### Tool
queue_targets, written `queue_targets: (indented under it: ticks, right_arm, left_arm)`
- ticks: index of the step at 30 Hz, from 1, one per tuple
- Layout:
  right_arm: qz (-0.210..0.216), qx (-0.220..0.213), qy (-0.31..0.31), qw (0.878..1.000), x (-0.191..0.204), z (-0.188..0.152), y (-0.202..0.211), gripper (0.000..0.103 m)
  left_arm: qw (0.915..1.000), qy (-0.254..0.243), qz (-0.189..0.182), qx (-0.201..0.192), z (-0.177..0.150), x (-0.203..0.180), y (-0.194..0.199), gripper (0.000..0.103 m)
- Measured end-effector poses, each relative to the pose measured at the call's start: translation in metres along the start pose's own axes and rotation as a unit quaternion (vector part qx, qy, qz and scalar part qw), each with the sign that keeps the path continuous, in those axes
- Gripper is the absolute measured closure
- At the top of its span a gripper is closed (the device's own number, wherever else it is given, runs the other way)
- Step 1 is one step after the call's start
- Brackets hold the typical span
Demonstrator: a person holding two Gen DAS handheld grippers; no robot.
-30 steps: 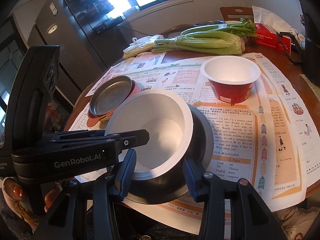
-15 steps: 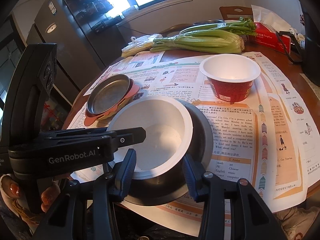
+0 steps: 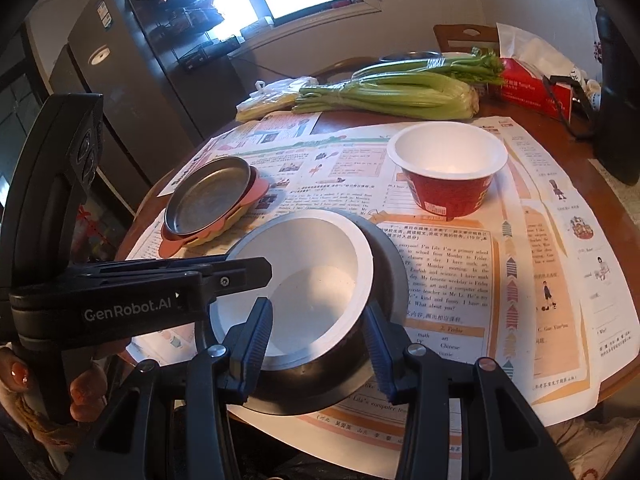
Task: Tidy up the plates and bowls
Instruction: 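Open the left gripper and withdraw it from the nested bowls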
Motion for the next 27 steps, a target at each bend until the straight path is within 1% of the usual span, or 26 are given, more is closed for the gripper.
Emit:
queue_targets:
  ticks: [9, 10, 11, 13, 20, 27]
  right_arm:
    - [-0.007, -0.012, 0.003, 1.0, -0.003, 0.004, 0.005, 0.056]
    - [-0.008, -0.013, 0.003, 1.0, -0.004, 0.005, 0.005, 0.056]
    - [-0.009, -0.014, 0.002, 1.0, -0.005, 0.005, 0.005, 0.056]
    - [-0.01, -0.017, 0.002, 1.0, -0.006, 0.007, 0.007, 0.056]
    - [-0.008, -0.027, -0.002, 1.0, -0.008, 0.01, 0.011, 0.056]
    - [-0.016, -0.052, -0.003, 0.999, -0.014, 0.02, 0.023, 0.057]
  left_arm:
    - [1.0, -0.003, 0.004, -0.008, 0.001, -0.001, 0.007, 0.067]
    - [0.9999, -0.003, 0.005, -0.008, 0.002, -0.002, 0.008, 0.066]
    - [0.9999, -0.004, 0.007, -0.009, 0.002, -0.002, 0.008, 0.06]
    - [0.9999, -0.004, 0.011, -0.01, 0.002, -0.002, 0.009, 0.056]
    - [0.9996, -0.014, 0.016, -0.017, 0.005, -0.009, 0.014, 0.056]
    - [0.9988, -0.029, 0.022, -0.032, 0.01, -0.018, 0.024, 0.055]
Point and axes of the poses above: each gripper's, at about its wrist camera, not at the fingertips, and y roughly against the way its jaws point, x to its left, z to its top, the point moved 7 cm from there along -y, roughly the way its jaws point, and after that the axes turned 12 degrees about -x, right-handed, at the moved point
